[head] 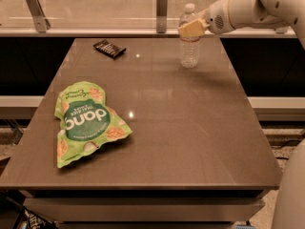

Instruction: Move water bottle near green rice chip bag

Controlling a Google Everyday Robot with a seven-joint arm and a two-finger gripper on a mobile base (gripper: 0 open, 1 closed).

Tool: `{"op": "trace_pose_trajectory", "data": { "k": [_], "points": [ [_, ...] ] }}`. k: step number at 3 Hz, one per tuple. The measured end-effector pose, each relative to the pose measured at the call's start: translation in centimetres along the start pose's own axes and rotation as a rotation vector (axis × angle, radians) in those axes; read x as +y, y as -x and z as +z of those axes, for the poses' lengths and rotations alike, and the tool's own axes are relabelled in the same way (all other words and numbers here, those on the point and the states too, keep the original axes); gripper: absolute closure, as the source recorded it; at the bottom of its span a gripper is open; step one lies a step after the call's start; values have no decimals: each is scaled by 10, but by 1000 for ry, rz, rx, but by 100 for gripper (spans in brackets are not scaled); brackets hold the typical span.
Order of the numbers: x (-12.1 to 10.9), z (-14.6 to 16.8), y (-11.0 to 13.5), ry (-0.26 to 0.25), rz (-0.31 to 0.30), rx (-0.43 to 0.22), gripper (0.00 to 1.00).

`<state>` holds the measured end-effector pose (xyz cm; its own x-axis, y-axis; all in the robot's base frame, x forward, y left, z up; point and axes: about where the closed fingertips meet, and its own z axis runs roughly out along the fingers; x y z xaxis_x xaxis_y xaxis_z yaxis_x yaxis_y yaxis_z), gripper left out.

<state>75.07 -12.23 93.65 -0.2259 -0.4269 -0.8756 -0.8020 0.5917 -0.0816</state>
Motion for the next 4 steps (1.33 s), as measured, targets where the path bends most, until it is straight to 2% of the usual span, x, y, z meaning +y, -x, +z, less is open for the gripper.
{"op": "trace_pose_trajectory", "data": {
  "k": [1, 2, 4],
  "points": [
    [18, -3, 6, 7, -5, 26, 100],
    [37, -7, 8, 36, 6, 27, 100],
    [84, -22, 18, 53, -33, -14, 100]
  ]
}}
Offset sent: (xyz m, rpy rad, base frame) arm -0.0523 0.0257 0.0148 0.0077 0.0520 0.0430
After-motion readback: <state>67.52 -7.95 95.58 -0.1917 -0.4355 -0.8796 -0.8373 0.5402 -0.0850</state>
